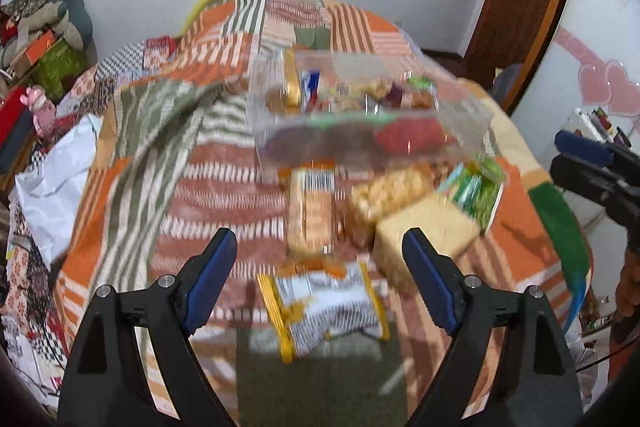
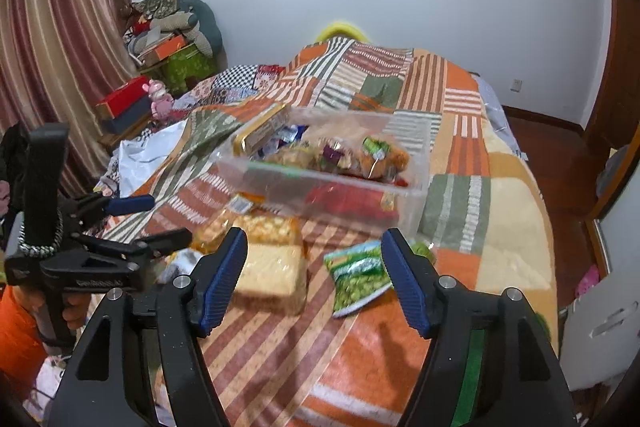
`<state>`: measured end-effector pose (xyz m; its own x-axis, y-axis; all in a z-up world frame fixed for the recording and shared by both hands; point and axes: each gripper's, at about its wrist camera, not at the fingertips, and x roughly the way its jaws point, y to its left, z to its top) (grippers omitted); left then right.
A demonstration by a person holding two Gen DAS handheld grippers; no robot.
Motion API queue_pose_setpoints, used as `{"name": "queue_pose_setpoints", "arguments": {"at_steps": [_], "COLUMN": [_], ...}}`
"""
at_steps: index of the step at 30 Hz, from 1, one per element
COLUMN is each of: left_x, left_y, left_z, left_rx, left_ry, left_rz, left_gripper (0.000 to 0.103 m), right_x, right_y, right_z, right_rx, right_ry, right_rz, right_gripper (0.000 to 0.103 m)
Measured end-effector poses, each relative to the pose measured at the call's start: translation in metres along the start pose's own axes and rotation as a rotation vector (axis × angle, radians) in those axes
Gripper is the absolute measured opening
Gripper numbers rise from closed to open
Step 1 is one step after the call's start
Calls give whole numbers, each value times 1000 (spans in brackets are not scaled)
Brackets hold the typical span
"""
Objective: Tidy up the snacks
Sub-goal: 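Lower both open tools to the remaining snacks beside the box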
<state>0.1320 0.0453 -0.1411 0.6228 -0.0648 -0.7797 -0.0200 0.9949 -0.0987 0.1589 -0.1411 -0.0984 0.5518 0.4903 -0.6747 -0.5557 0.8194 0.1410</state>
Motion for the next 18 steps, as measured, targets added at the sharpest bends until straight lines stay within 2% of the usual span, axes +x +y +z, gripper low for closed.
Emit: {"name": "queue_pose_setpoints", "arguments": {"at_steps": [10,13,14,16,18], "left_x": [31,39,39,36,35], "left_y": [5,11,12,13,15], "left_z": [-31,-39,-40,-44,-45], "left_rx": [-37,-72,-79,-78,-81], "left_ry": [98,110,102,72,61], "left_rz": [-11,-27,-30,-21,-26], "left_gripper": [85,85,83,73,71], "right_x": [27,34,36,40,46], "right_y": [14,20,22,27,31], "right_z": [-19,-25,-26,-28,-30], "right_rx": [2,2,0,-4,-8], "right_ry": [78,94,99,105,117], "right_rz": [35,46,47,47,53], "right_gripper": [67,71,75,78,80]}}
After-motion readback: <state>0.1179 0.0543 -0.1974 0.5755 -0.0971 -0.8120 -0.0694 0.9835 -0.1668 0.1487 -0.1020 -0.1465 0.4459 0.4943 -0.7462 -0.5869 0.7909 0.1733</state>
